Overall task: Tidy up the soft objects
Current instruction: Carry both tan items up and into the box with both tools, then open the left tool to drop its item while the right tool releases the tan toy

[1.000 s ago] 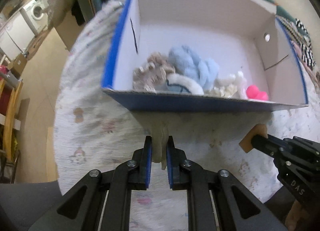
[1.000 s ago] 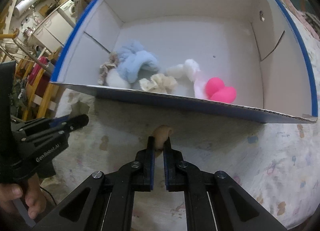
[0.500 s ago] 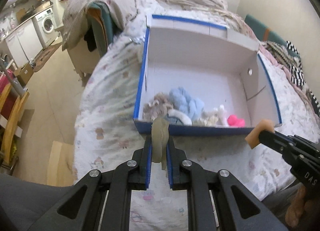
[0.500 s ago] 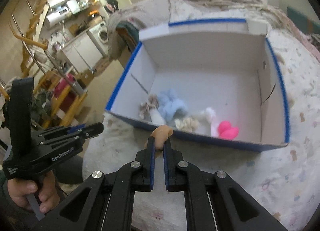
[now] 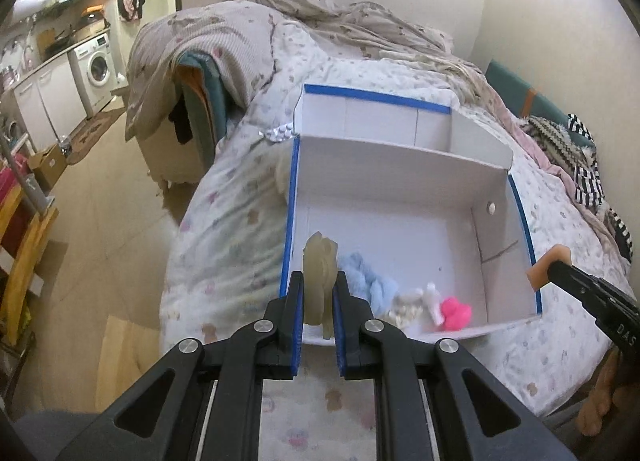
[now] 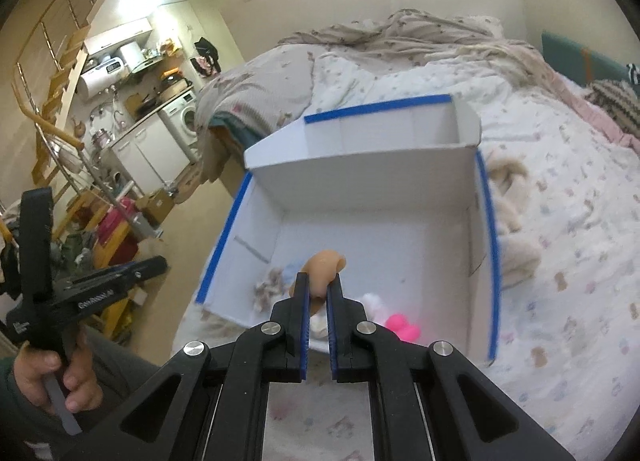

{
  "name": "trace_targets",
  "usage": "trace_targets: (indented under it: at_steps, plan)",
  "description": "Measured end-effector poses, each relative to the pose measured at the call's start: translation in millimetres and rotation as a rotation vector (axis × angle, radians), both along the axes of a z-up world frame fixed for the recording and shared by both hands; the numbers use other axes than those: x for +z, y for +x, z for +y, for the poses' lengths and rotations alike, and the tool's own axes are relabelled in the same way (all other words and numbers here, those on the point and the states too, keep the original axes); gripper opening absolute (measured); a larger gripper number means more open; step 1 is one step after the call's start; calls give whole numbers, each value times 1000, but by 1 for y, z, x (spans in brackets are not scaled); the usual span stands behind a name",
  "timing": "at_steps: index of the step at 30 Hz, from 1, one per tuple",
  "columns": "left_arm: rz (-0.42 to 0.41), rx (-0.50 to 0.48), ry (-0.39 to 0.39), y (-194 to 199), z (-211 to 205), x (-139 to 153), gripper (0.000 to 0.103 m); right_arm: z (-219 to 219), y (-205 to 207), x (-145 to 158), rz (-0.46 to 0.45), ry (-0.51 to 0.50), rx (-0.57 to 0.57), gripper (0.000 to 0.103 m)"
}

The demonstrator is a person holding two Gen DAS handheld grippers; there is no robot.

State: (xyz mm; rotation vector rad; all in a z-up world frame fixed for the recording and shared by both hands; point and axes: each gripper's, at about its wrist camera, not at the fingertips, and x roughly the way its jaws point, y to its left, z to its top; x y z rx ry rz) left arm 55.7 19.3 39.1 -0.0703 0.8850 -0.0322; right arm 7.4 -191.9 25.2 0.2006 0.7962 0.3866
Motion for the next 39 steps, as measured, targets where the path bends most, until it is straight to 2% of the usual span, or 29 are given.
trace_targets:
  at_steps: [3, 9, 14, 18, 25, 39]
  plan:
    - [-1, -12, 8, 11, -7, 1, 12, -6, 11, 3, -8, -13, -9, 9]
    - [18, -39, 43, 38, -22, -7, 12, -14, 37, -10, 14, -25, -39, 9]
    - [59, -40, 57, 59, -27, -28, 12, -19, 54, -31, 66, -20, -74, 9]
    - [117, -41, 41, 71, -28, -52, 12, -18, 61, -43, 100, -55, -87, 9]
    - [157, -8, 18, 80, -28, -85, 12, -19, 65, -62, 153, -90, -89, 9]
    - [202, -61, 40, 82, -40, -103, 15, -10, 70, -89, 286, -139, -88, 9]
